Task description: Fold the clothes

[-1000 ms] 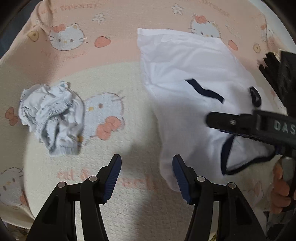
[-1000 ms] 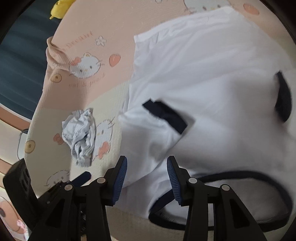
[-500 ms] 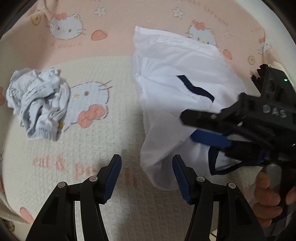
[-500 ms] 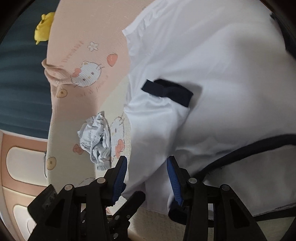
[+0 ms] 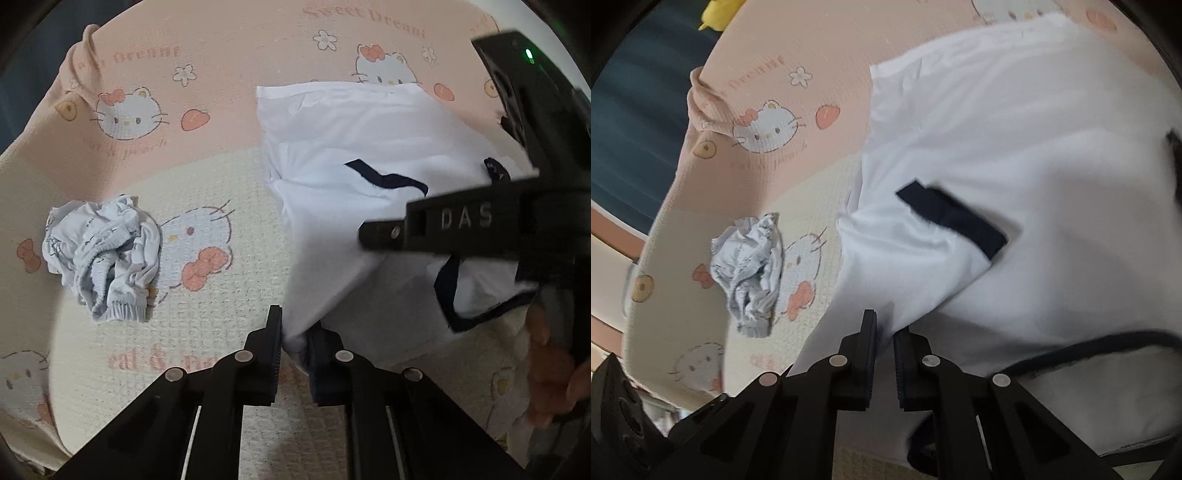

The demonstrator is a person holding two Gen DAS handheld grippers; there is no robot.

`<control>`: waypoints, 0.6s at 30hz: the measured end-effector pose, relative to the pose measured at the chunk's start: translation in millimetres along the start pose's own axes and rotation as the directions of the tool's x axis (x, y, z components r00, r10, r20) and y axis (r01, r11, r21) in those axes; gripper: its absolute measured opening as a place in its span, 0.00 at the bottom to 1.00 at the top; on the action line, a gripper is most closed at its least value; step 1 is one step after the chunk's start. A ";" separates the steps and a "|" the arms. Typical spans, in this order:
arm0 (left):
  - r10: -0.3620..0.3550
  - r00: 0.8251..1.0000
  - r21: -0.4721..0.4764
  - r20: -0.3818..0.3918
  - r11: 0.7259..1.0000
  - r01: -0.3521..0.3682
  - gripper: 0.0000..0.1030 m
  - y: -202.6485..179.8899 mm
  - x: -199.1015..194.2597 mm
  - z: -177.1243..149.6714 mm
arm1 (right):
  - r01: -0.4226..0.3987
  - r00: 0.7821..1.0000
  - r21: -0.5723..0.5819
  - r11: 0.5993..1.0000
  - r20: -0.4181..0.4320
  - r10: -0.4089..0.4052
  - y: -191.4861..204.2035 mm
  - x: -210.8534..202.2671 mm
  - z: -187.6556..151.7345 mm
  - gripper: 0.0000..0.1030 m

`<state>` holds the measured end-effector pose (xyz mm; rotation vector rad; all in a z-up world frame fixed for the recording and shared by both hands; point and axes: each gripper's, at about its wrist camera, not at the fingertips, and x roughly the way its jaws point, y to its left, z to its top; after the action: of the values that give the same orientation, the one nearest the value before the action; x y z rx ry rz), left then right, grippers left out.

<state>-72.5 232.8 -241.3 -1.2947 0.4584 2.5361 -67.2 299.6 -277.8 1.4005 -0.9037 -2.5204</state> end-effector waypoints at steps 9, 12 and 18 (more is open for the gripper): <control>0.008 0.999 0.084 -0.043 0.996 -0.004 0.10 -14.6 2.8 -27.3 | 0.085 0.996 0.001 0.996 0.012 -0.085 -16.2 -7.8 11.7 0.01; 0.005 0.999 0.096 -0.047 0.995 0.000 0.10 -17.2 4.5 -27.9 | 0.135 0.990 -0.051 0.989 0.037 -0.133 -10.5 -11.7 13.0 0.01; -0.007 0.998 0.121 -0.058 0.993 0.014 0.10 -20.5 8.0 -25.2 | 0.186 0.982 -0.086 0.979 0.055 -0.181 -10.4 -15.3 17.7 0.01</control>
<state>-51.0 242.5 -265.1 -1.3242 0.6068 2.4263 -71.0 321.7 -265.3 1.4652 -0.6858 -2.7007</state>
